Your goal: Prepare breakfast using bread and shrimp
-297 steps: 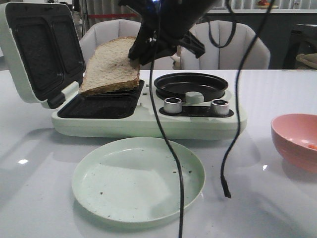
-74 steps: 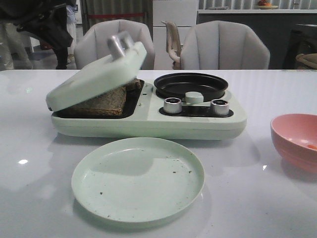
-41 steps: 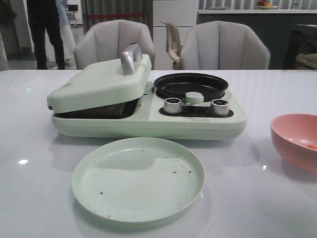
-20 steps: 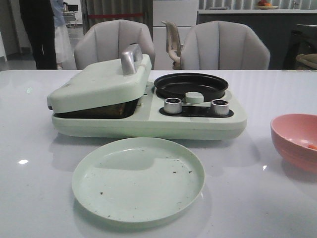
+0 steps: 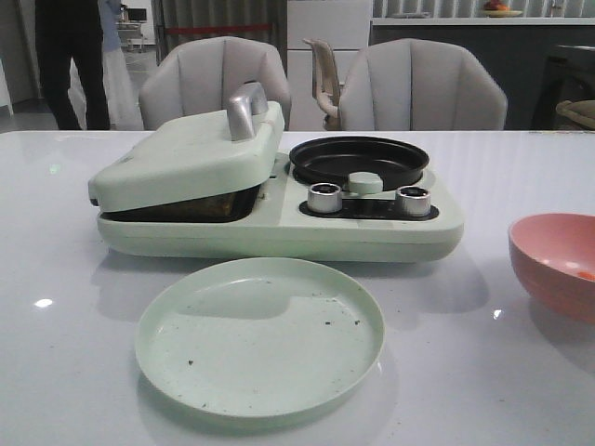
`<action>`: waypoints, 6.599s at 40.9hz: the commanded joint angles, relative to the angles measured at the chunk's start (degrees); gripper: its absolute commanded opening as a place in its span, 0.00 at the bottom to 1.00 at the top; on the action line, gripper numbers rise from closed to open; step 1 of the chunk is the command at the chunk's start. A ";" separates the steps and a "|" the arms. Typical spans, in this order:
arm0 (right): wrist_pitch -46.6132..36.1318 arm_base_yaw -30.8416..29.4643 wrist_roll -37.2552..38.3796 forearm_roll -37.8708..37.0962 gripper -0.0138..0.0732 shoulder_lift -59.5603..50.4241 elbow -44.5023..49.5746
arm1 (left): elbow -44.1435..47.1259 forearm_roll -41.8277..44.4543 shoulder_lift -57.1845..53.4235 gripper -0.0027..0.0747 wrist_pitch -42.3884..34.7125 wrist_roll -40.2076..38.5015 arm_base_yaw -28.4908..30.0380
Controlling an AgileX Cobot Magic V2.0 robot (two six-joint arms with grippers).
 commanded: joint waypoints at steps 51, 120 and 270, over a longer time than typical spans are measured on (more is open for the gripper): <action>-5.11 -14.51 -3.95 -4.06 0.40 41.56 -21.33 | -1.51 -0.46 -0.63 0.16 -3.05 -0.57 -0.34; 0.91 23.82 40.48 -106.14 0.21 42.06 -38.59 | -1.51 -0.12 -0.63 0.16 -4.25 -0.57 -0.34; 6.04 -18.92 -5.28 6.24 0.21 30.27 -29.11 | -1.51 2.62 -0.63 0.16 -6.03 -0.57 -0.34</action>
